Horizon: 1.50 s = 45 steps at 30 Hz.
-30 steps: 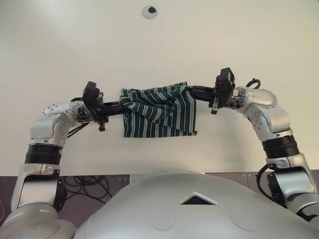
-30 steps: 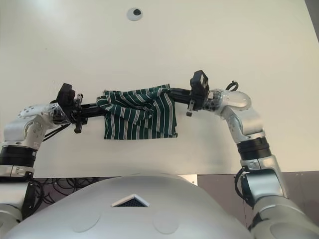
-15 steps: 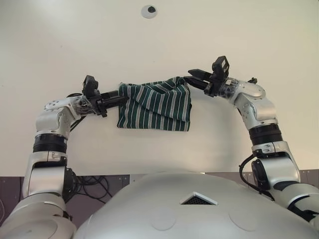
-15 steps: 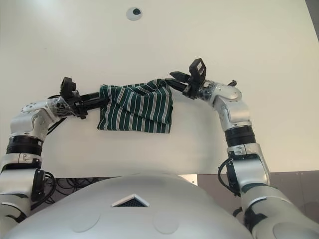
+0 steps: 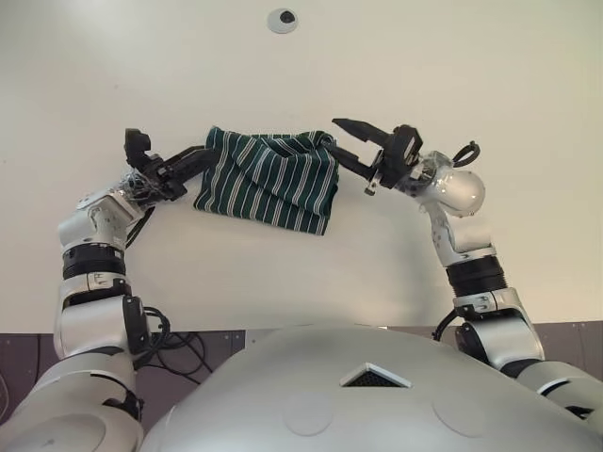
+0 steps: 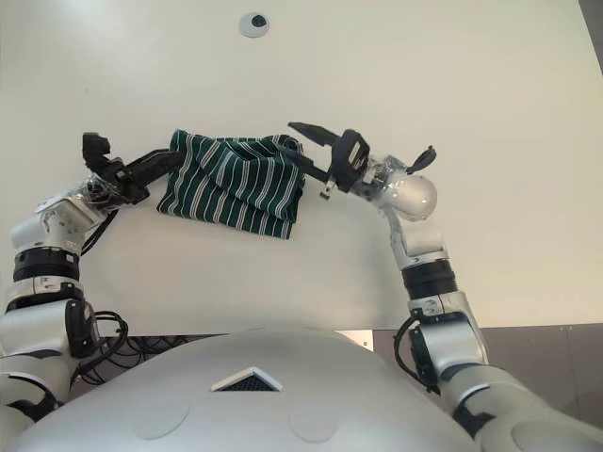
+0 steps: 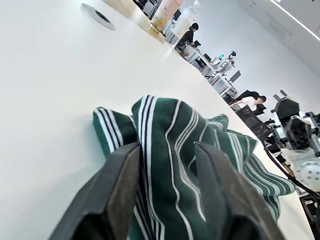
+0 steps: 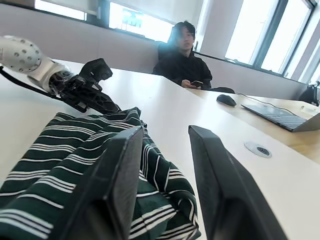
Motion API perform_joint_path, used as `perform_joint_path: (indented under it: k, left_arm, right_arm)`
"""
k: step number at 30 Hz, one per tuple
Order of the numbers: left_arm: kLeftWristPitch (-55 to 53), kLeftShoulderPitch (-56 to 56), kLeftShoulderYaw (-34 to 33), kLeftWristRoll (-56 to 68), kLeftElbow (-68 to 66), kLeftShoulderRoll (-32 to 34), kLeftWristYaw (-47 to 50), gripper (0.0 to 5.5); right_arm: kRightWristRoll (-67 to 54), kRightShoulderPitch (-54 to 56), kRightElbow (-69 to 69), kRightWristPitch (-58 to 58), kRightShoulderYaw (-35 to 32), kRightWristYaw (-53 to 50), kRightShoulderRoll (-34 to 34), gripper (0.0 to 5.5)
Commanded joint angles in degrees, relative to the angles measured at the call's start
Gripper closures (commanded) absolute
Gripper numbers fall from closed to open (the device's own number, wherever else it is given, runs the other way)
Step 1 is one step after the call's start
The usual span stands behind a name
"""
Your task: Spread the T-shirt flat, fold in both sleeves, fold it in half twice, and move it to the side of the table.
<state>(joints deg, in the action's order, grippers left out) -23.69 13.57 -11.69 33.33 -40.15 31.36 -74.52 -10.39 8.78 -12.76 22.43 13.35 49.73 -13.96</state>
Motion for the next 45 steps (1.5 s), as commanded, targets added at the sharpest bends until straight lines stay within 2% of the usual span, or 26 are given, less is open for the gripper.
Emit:
perform_joint_path:
  k: [1,5,7,9,10,14,17,19,22,26,32,36,40,45]
  left_arm:
    - [0.41,-0.03,-1.82,0.02,-1.26,0.67,-1.1,3.02]
    - [4.81,1.33,-3.8,-1.8,-7.97,1.82,-0.44,2.44]
    - [10.51,-0.7,-3.86,-2.72,-6.07,1.65,-3.54,2.13]
    - [16.28,-4.51,-3.16,-3.6,0.76,0.69,-5.59,2.13]
    - [15.33,-4.55,-3.75,-2.83,2.28,0.32,-4.77,2.13]
    - [17.16,-3.99,-5.55,-2.64,0.87,0.96,-5.1,2.13]
    - [24.6,-7.61,-4.8,-4.41,4.51,0.61,-8.23,2.13]
    - [36.25,-9.72,-1.52,-11.86,6.81,-0.76,-3.93,2.13]
    - [47.06,-7.97,2.42,-24.14,4.71,-2.28,10.5,2.13]
    - [51.44,-5.96,6.77,-35.77,0.59,-1.53,25.21,2.13]
    - [56.29,-3.85,19.04,-55.99,-9.22,3.28,45.5,2.13]
    - [60.93,-3.8,25.89,-61.72,-12.13,5.16,51.79,2.13]
    - [64.78,-3.63,29.36,-61.31,-14.16,5.24,52.73,2.13]
    - [66.54,-2.54,31.49,-60.17,-17.28,5.05,53.29,2.13]
  right_arm:
    - [5.28,2.0,-2.61,3.43,2.27,-2.63,1.88,3.83]
    - [16.38,5.11,-8.86,8.08,5.98,-9.51,2.44,3.83]
    - [18.96,5.64,-11.02,9.24,7.1,-11.21,2.44,3.83]
    - [19.43,5.62,-12.08,10.02,7.61,-11.58,2.02,3.83]
    - [19.33,5.38,-12.26,10.38,7.77,-11.59,1.66,3.83]
    - [18.97,5.0,-13.15,11.31,7.84,-11.64,1.3,3.83]
    - [20.52,5.66,-14.69,11.88,7.94,-12.97,1.29,3.83]
    - [21.42,6.21,-15.91,11.92,7.8,-14.13,1.23,3.83]
    - [22.38,6.74,-16.99,11.98,7.54,-15.58,0.89,3.83]
    - [23.58,7.4,-17.95,12.05,7.49,-16.68,0.36,3.83]
    - [28.27,10.57,-23.32,8.82,6.75,-22.55,-0.38,3.83]
    - [32.13,15.96,-33.33,3.32,5.4,-30.33,-1.48,3.83]
    - [32.1,20.19,-42.55,1.94,4.36,-34.66,-2.35,3.83]
    - [27.56,21.12,-42.47,9.95,1.14,-36.14,-2.07,3.83]
